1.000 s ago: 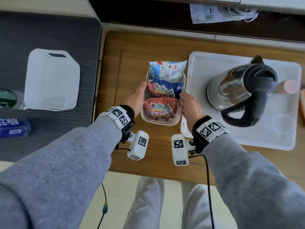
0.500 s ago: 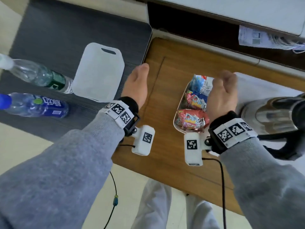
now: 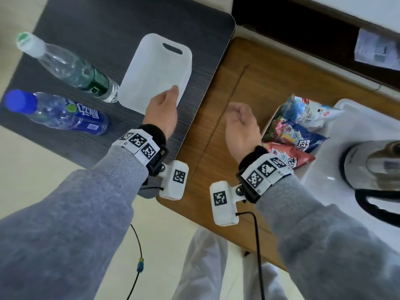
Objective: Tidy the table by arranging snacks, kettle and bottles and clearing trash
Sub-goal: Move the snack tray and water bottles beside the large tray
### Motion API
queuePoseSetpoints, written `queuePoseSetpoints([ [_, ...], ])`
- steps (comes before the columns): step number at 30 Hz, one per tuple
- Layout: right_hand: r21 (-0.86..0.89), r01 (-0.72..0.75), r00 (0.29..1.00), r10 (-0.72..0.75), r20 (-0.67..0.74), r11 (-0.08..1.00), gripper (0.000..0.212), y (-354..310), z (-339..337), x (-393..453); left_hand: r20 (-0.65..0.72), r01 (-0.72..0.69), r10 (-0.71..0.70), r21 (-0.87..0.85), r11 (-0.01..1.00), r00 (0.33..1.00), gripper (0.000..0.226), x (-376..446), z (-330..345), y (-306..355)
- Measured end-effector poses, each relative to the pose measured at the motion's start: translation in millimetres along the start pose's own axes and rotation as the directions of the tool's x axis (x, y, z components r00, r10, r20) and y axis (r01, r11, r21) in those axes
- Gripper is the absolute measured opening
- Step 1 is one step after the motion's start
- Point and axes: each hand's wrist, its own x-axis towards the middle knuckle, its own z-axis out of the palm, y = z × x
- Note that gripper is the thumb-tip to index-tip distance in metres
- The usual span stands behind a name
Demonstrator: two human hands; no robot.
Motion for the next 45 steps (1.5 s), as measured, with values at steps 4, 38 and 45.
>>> queuePoseSetpoints([
  [4,-0.029,-0.015,0.996,0.017,0.092,0.999,0.037,9.5,4.7,-4.6,0.043,-0.042,0.041,0.006,0.999,0.998,0.030,-6.7,10.5,-1.8],
  [38,-0.084,0.046,0.997,-0.041,0.059,0.995,0.041,70.3,-43.0,-51.2,0.503,-0.075,0.144,-0.156,0.985,0.852,0.045,-101.6,81.8,-40.9],
  [45,-0.109,0.105,0.982,-0.085,0.170,0.988,0.053,51.5,-37.8,-22.1,0.448,-0.069,0.132,-0.155,0.986,0.884,0.040,-72.3,74.1,-22.5],
])
